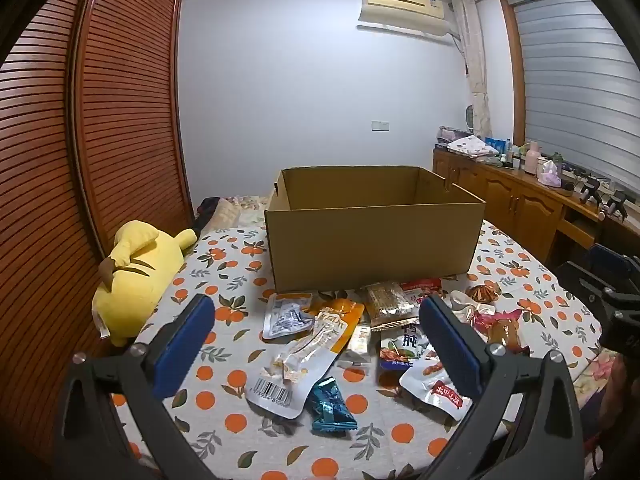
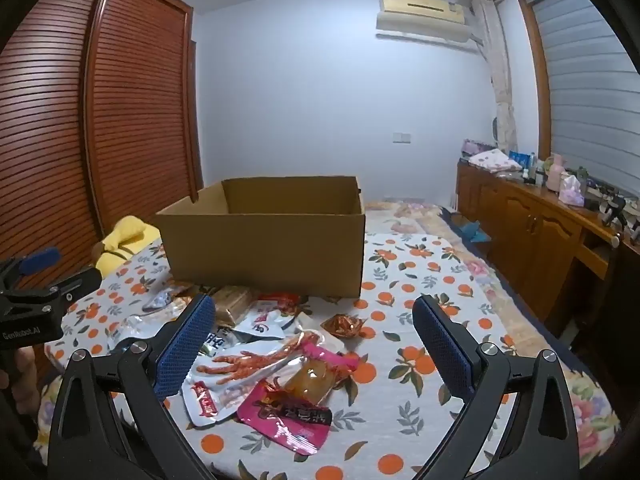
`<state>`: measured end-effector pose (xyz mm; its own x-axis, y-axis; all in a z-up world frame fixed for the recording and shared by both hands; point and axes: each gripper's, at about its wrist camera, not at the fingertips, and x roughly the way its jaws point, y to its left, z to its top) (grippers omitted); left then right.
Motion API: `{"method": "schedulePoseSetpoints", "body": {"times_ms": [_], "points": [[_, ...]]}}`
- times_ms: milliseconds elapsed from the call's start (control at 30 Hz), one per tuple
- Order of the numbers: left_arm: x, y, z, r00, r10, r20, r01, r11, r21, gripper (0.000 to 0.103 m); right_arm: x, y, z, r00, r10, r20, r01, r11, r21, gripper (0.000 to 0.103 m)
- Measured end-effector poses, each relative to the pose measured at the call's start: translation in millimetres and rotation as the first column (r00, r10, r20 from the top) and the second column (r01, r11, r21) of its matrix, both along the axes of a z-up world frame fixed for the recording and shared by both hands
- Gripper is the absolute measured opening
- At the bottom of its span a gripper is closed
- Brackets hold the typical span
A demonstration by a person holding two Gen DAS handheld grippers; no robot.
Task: Organize snacks
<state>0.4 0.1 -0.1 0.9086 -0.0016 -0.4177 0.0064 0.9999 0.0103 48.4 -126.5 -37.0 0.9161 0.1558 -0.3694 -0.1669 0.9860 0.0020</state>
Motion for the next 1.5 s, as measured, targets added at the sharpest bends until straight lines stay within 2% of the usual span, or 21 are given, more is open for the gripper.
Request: {"method": "schedulePoseSetpoints", "body": {"times_ms": [1500], "points": [[-4.0, 6.9, 6.6, 1.0, 0.007, 0.024, -0.007, 1.0, -0.005, 0.103, 2.8, -5.8, -1.7, 1.0, -0.016, -0.003, 0.016, 1.0, 0.004, 0.101]]}}
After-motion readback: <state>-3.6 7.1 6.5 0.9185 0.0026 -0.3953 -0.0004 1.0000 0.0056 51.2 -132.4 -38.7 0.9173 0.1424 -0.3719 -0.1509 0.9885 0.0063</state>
